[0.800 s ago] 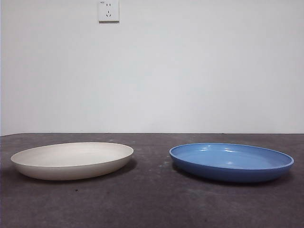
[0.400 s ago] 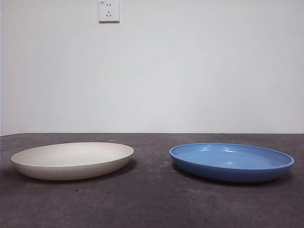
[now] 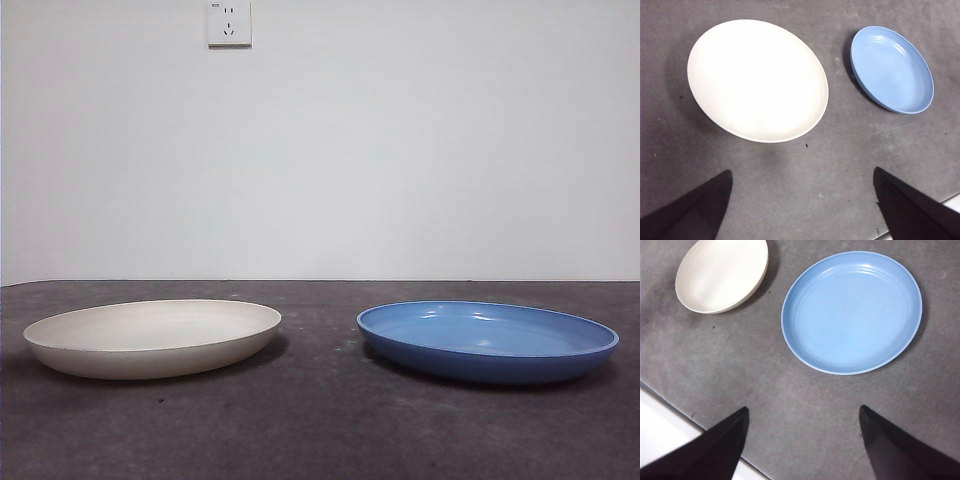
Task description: Pick up the white plate, put it on the blue plate, put it on desk
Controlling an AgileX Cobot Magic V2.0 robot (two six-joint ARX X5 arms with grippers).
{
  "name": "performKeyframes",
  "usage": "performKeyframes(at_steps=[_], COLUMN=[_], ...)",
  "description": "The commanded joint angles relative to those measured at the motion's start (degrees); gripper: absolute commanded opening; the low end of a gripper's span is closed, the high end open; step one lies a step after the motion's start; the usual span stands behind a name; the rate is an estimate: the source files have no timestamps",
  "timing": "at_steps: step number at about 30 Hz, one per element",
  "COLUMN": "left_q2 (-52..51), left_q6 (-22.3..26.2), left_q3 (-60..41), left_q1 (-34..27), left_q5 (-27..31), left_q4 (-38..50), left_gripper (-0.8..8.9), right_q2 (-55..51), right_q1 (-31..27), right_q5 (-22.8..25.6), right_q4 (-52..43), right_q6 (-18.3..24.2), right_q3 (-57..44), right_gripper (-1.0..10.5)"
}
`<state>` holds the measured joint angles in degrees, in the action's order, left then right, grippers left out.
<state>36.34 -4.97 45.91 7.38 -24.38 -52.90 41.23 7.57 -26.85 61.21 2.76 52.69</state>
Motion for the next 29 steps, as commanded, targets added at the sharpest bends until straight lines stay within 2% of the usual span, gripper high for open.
performKeyframes(at_steps=[1,8,18,26,29], left_q2=[1.5,8.9,27.8,42.1,46.1], left_q6=[-0.2,-0.7,0.0,1.7,1.8], left_q3=[1.3,2.0,10.5,16.4,16.8], left_q1=[0.2,0.2,0.2,0.2,0.2], left_q5=[-0.1,0.9,9.8,14.5,14.6], left_q4=[1.4,7.5,12.2,13.0,15.3], left_gripper=[4.60,4.32,4.36,4.36,4.36], right_q2=[0.2,0.2,0.2,0.2,0.2], right_q1=[0.2,0.2,0.2,0.2,0.2], right_q5=[-0.1,-0.1,-0.1,-0.2,-0.1], right_q4=[-0.7,-0.7,-0.8,-0.8,-0.7], right_q6=[0.2,0.2,0.2,0.2,0.2], right_q3=[0.9,0.9,0.9,0.9,0.9], right_gripper=[3.6,3.6,3.6,3.6,3.6])
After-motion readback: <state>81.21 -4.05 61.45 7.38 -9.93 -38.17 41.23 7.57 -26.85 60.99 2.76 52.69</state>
